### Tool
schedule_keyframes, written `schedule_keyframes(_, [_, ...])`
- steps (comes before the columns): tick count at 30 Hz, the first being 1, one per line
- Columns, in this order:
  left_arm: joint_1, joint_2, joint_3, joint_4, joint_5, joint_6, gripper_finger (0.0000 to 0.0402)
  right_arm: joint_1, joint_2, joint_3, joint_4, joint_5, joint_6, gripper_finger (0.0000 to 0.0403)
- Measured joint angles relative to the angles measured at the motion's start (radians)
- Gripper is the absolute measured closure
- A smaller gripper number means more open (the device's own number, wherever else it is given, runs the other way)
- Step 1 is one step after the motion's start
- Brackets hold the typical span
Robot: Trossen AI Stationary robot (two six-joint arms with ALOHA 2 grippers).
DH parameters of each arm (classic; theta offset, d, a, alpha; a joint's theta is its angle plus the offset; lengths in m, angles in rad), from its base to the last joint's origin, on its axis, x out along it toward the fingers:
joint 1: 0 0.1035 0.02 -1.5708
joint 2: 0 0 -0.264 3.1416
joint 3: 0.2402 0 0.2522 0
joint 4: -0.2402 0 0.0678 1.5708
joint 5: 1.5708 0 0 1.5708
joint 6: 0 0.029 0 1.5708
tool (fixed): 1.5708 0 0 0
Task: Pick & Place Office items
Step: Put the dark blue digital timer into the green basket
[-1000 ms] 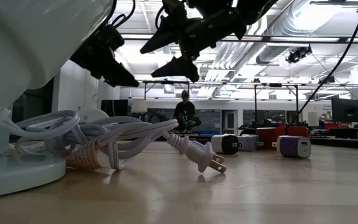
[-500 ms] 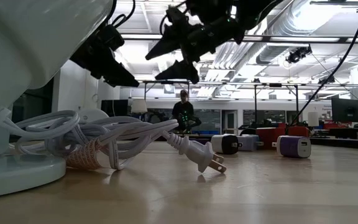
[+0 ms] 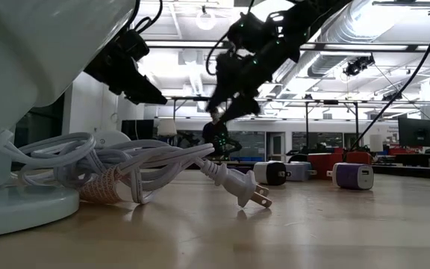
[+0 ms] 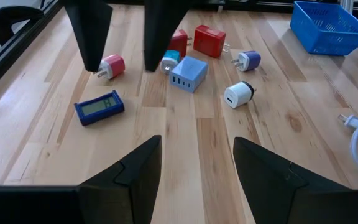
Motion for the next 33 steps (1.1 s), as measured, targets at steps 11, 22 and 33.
schedule_keyframes(11, [0.0,0.0,0.0,0.0,0.0,0.0,0.0208,0.001,-0.001,0.093,-0.389,0.269,0.032,0.0118])
schedule_keyframes(22, [0.0,0.0,0.0,0.0,0.0,0.0,0.0208,-0.003,0.031,0.145,-0.431,0.368,0.144,0.0118])
schedule_keyframes(33, [0.0,0.0,0.0,0.004,0.0,0.0,0.0208,0.02,0.142,0.143,-0.373,0.374,0.234,0.0118])
